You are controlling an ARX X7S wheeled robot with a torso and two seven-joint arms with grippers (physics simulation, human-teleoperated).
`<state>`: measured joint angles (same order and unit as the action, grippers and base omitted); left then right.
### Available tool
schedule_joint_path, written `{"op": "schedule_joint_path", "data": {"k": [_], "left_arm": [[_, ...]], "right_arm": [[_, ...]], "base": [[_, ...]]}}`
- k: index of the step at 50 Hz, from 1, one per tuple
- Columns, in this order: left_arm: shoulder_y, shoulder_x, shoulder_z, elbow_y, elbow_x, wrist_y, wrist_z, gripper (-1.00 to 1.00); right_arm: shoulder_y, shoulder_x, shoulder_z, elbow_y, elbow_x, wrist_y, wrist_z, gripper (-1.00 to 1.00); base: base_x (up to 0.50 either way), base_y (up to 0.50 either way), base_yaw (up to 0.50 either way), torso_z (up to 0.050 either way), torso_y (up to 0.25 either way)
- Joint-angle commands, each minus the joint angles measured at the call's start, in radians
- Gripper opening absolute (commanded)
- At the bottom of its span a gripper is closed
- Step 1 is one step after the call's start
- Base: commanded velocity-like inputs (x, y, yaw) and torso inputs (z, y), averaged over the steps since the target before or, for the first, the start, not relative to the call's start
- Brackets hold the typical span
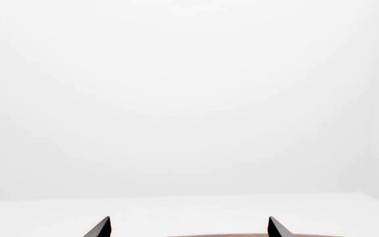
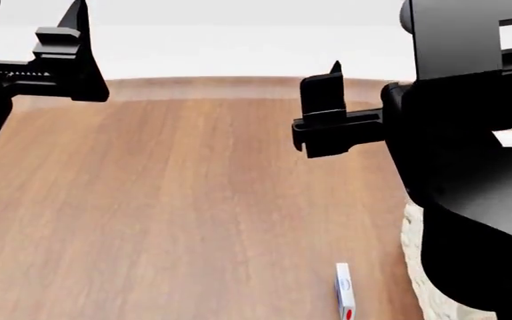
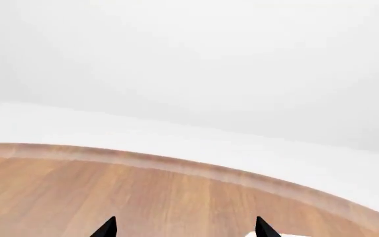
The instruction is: Pick up the alphabet soup and the cream cheese box, and put them in the basket.
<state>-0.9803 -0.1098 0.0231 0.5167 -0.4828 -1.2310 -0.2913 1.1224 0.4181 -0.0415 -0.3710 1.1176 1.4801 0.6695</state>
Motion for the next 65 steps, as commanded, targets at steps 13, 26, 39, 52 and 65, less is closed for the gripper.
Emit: {"op": "schedule_joint_path", "data": {"k": [13, 26, 39, 52, 65], "left_arm": [[0.0, -0.028, 0.013, -0.048, -0.001, 0.047, -0.005, 1.0], [0.008, -0.046, 0.031, -0.079, 0.005, 0.078, -0.002, 1.0], [0.01, -0.054, 0.034, -0.088, -0.001, 0.088, -0.005, 1.0], [0.017, -0.06, 0.041, -0.099, -0.006, 0.103, -0.007, 1.0], [0.025, -0.07, 0.047, -0.126, -0.005, 0.131, -0.003, 1.0]], "right_arm": [[-0.128, 0.244, -0.171, 0.122, 1.128, -0.12, 0.783, 1.0], [-0.482, 0.36, -0.254, 0.097, 1.322, -0.18, 0.724, 1.0], [-0.532, 0.411, -0.252, 0.087, 1.334, -0.249, 0.729, 1.0], [-0.671, 0.477, -0.069, 0.05, 1.277, -0.387, 0.71, 1.0], [-0.86, 0.548, 0.149, 0.021, 1.216, -0.515, 0.725, 1.0]], "base": [[0.0, 0.0, 0.0, 0.0, 0.0], [0.0, 0.0, 0.0, 0.0, 0.0], [0.0, 0.0, 0.0, 0.0, 0.0], [0.0, 0.0, 0.0, 0.0, 0.0], [0.0, 0.0, 0.0, 0.0, 0.0]]}}
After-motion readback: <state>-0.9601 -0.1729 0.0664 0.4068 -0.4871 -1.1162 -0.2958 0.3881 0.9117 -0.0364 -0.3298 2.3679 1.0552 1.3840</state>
